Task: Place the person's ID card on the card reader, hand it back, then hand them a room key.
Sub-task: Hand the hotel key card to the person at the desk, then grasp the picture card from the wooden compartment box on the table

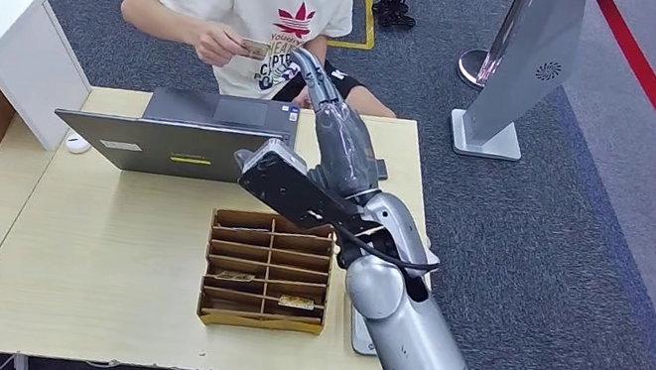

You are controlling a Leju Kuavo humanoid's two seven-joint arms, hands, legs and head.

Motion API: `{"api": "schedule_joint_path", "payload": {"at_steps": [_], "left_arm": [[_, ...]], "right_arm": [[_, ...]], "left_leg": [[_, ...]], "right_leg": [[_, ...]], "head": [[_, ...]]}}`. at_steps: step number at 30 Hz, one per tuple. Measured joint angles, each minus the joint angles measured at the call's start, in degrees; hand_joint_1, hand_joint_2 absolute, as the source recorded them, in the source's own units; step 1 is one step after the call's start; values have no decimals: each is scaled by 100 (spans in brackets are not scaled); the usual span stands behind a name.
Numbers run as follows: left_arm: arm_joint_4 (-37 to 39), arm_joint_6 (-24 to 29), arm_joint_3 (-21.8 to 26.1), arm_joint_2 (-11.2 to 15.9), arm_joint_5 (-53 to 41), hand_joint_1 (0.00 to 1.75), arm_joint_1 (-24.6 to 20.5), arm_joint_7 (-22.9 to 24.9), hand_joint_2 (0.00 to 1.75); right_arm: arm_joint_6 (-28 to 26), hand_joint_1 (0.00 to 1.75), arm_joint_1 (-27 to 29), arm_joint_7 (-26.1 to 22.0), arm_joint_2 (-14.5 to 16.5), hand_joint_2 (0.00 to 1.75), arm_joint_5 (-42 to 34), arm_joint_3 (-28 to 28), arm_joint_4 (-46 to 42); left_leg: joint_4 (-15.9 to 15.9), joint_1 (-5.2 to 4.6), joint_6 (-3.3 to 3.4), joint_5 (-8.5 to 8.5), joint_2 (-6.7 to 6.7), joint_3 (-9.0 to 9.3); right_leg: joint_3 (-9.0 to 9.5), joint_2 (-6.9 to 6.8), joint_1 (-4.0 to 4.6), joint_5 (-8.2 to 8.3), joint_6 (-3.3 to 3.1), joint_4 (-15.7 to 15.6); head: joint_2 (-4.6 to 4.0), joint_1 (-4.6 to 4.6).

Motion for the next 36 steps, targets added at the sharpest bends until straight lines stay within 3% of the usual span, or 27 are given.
{"api": "schedule_joint_path", "payload": {"at_steps": [17,24,36], "left_arm": [[0,14,0,0,-58,0,3,0,0],[0,135,32,0,13,0,75,-83,0],[0,290,189,0,150,0,161,-230,0]], "right_arm": [[6,0,23,-22,0,0,-227,5,-192],[312,0,274,-205,-19,0,-1233,-42,-549],[564,0,731,-373,-176,0,-2098,-90,-1104]], "left_leg": [[0,0,0,0,0,0],[0,0,-1,-1,1,0],[0,0,-2,-2,2,-1]], "right_leg": [[-1,0,0,0,0,0],[-4,1,0,0,0,0],[-6,2,0,0,0,0]], "head": [[0,0],[0,0],[0,0]]}}
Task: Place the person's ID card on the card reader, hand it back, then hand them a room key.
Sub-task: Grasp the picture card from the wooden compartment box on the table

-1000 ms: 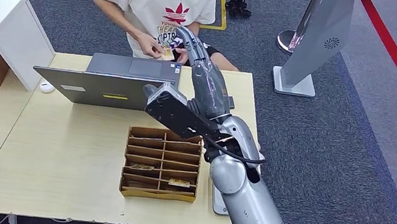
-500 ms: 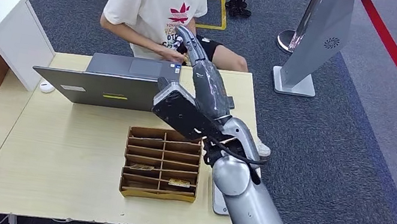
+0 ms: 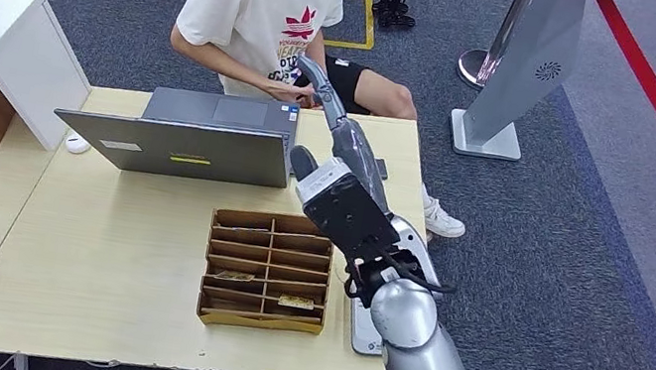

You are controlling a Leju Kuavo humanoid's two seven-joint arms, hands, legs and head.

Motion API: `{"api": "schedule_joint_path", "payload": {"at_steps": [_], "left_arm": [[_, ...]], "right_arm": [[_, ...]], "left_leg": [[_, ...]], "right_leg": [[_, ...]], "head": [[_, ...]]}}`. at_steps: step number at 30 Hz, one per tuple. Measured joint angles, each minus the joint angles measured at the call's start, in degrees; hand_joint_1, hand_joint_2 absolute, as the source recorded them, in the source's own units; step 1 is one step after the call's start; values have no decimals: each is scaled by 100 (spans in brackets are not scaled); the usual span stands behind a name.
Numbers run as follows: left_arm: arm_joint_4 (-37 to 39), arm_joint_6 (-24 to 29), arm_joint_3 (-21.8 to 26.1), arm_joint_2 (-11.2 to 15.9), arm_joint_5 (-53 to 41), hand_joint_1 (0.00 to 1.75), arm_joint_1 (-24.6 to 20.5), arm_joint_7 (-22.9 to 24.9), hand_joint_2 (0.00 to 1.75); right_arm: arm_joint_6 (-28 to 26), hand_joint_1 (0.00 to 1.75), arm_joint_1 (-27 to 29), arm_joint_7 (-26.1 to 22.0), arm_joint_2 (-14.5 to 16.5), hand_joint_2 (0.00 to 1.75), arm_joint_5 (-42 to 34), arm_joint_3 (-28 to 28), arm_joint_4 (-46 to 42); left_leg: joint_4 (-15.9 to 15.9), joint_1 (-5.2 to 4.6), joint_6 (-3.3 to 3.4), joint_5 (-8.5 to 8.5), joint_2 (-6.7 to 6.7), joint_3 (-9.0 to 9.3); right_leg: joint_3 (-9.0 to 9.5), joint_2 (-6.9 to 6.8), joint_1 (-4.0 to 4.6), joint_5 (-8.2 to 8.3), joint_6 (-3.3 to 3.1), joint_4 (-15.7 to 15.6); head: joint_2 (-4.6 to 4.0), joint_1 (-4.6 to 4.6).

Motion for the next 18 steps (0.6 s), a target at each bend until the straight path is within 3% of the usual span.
{"api": "schedule_joint_path", "payload": {"at_steps": [7,18], "left_arm": [[0,33,37,0,38,0,19,-34,0],[0,251,422,-2,301,0,180,-252,0]], "right_arm": [[35,0,115,-47,-46,0,-165,-4,-90],[110,0,1385,-363,-568,0,-593,3,-886]], "left_leg": [[0,0,0,-1,0,0],[0,0,5,-5,1,-9]], "right_leg": [[0,0,0,0,0,0],[-7,1,0,-1,1,-2]], "head": [[0,0],[0,-1]]}}
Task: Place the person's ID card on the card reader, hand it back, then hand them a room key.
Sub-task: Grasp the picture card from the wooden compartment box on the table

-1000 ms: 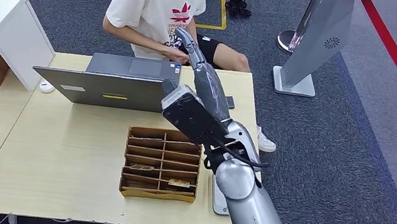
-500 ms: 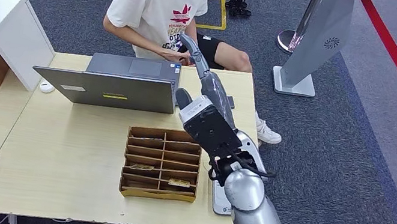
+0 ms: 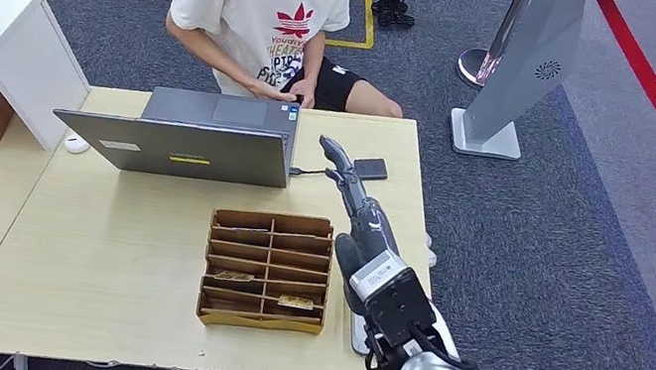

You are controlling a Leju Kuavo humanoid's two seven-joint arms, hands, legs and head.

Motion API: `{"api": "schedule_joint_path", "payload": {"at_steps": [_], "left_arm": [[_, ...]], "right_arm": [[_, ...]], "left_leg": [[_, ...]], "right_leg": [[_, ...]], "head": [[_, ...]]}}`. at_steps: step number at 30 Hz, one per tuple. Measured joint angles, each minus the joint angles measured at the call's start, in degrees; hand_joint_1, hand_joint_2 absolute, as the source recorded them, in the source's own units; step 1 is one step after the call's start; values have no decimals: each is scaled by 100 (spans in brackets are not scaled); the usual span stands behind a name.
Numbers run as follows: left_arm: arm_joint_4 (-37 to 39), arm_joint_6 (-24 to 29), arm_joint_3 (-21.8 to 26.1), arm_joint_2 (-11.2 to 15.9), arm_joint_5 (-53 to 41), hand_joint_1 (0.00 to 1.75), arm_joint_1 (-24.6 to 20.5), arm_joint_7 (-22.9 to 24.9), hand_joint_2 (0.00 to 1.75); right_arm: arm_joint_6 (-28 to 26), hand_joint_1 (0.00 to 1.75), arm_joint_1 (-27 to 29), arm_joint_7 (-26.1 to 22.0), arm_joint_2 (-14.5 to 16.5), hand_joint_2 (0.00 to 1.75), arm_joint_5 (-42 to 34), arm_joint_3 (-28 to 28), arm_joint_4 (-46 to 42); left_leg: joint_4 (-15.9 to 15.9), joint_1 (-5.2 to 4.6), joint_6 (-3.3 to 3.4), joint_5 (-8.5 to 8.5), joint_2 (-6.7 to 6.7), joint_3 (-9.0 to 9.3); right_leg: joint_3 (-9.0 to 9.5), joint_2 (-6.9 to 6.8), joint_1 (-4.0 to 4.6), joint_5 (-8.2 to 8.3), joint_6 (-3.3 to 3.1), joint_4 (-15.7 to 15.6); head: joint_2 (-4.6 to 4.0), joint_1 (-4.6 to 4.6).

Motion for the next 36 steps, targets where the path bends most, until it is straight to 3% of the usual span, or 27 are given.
{"api": "schedule_joint_path", "payload": {"at_steps": [14,28,32,36], "left_arm": [[0,48,123,-4,72,0,29,-1,0],[0,52,140,-4,77,0,30,-1,0],[0,62,162,-4,99,0,32,-1,0],[0,68,178,-4,129,0,39,-1,0]], "right_arm": [[33,0,440,-38,-163,0,-75,115,-72],[76,0,535,-38,-213,0,-150,147,-62],[113,0,637,-49,-232,175,-221,180,6],[113,0,791,-113,-274,175,-224,228,115]], "left_leg": [[0,0,0,0,0,-1],[0,0,0,0,0,-1],[0,0,0,0,0,-1],[-1,0,0,-1,0,-2]], "right_leg": [[-1,0,0,0,0,0],[-1,0,0,0,0,0],[-1,0,0,-1,0,0],[-1,0,0,-2,0,0]], "head": [[0,0],[0,1],[0,0],[0,1]]}}
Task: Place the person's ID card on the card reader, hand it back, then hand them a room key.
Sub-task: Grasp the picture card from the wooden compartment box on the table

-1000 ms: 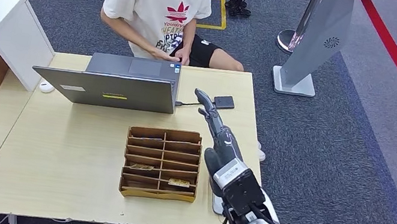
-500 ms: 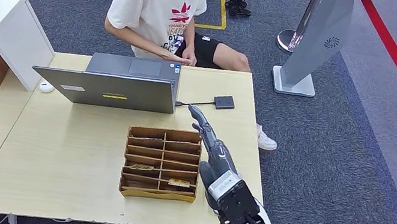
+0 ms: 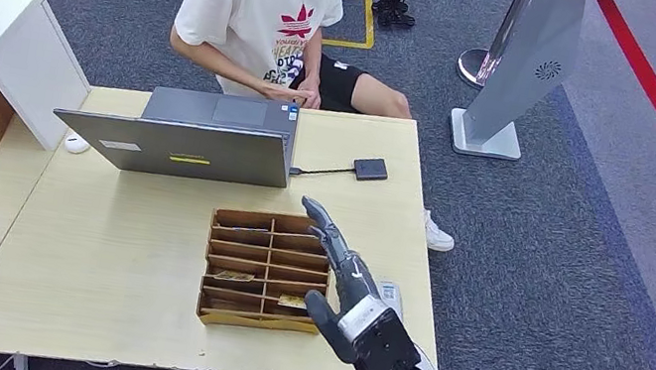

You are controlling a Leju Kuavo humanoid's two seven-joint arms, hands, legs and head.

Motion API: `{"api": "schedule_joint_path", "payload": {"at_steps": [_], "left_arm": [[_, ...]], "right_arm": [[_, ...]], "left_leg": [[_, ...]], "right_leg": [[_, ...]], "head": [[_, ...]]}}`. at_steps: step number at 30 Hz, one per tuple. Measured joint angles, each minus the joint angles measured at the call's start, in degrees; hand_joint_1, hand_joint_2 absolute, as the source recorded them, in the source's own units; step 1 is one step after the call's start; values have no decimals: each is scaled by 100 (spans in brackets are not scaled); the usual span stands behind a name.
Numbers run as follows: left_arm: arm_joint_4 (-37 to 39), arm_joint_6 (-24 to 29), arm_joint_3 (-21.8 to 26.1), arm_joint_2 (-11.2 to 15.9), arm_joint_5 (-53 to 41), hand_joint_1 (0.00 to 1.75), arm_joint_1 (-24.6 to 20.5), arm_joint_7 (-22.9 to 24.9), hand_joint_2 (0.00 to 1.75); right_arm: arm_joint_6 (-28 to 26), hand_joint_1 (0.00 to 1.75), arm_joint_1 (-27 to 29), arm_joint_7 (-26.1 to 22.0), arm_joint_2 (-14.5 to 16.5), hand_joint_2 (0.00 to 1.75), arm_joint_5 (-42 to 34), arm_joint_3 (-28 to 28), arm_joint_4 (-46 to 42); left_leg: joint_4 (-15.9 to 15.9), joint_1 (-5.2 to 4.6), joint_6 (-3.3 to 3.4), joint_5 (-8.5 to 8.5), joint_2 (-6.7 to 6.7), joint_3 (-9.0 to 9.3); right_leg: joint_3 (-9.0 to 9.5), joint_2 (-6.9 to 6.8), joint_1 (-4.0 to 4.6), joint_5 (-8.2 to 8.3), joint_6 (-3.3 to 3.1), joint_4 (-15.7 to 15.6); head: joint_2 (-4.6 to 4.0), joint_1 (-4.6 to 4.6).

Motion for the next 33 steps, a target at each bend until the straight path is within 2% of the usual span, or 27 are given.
{"api": "schedule_joint_path", "payload": {"at_steps": [2,9,19,29,31,32,33], "left_arm": [[0,1,19,-1,11,0,4,4,0],[0,-15,81,-11,16,0,9,44,0],[0,-39,85,-26,11,0,9,74,0],[0,-80,85,-26,-64,0,8,129,0],[0,-96,85,-26,-86,0,6,152,0],[0,-104,85,-26,-97,0,5,164,0],[0,-113,85,-26,-105,0,4,174,0]], "right_arm": [[-78,0,73,-23,-18,175,153,35,40],[-722,0,233,15,-23,175,1491,278,85],[-839,0,268,23,-23,175,1928,369,140],[-1180,0,268,290,-23,175,2886,428,215],[-1267,9,264,334,-23,175,3140,454,251],[-1311,25,262,355,-23,175,3257,464,272],[-1354,59,260,378,-23,175,3366,473,292]], "left_leg": [[0,0,0,0,0,0],[-1,0,0,0,1,0],[0,0,0,0,1,0],[-1,0,0,0,1,-1],[-1,0,0,0,1,-1],[-1,0,0,0,1,-1],[-1,0,0,0,1,-1]], "right_leg": [[0,0,0,0,0,0],[0,0,0,0,0,0],[0,0,0,0,0,0],[0,0,0,0,0,0],[0,0,0,0,0,0],[0,0,0,0,0,0],[0,0,0,0,0,0]], "head": [[0,1],[0,0],[0,0],[0,0],[0,0],[0,-1],[0,-1]]}}
